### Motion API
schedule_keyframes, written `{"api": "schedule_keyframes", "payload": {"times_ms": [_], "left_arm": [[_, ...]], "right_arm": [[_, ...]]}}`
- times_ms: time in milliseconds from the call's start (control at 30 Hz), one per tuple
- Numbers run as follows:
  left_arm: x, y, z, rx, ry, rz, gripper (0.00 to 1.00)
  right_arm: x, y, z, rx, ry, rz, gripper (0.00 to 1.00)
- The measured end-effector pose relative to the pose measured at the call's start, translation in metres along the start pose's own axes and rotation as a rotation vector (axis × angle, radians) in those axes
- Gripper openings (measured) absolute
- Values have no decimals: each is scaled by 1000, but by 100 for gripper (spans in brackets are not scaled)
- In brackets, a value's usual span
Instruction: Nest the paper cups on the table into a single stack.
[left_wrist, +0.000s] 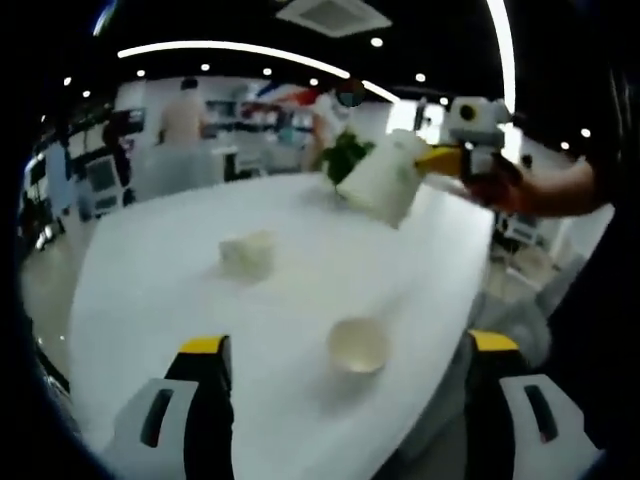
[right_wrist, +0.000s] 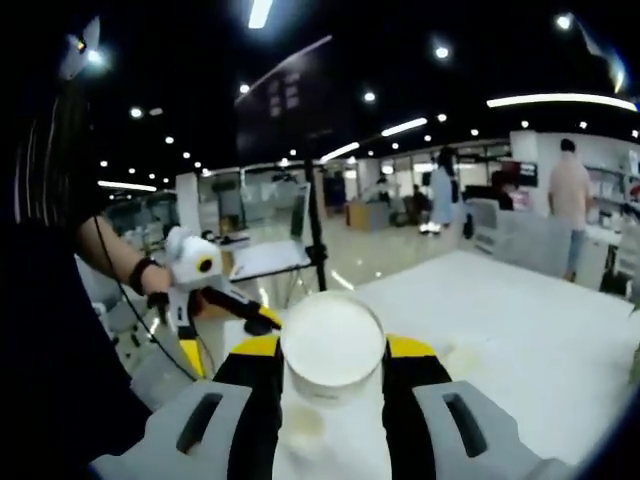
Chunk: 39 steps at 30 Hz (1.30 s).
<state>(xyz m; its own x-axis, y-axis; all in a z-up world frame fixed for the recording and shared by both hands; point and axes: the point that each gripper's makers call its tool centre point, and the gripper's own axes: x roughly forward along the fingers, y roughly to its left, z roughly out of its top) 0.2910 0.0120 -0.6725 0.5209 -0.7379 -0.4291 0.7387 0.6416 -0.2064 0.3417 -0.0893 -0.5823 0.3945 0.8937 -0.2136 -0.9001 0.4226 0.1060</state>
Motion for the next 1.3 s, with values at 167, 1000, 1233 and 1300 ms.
{"api": "schedule_keyframes", "payload": {"times_ms": [167, 1000, 1233, 1300], "left_arm": [[6, -14, 10, -38, -33, -40, 94], [12, -54, 46, -115, -145, -157, 74], [10, -61, 56, -128, -185, -195, 62], [8, -61, 58, -167, -194, -208, 60]], "right_arm": [[5, 8, -4, 16, -2, 16, 35], [12, 37, -12, 139, -60, 79, 35], [13, 46, -14, 166, -71, 95, 35], [11, 47, -15, 197, -86, 103, 35]]}}
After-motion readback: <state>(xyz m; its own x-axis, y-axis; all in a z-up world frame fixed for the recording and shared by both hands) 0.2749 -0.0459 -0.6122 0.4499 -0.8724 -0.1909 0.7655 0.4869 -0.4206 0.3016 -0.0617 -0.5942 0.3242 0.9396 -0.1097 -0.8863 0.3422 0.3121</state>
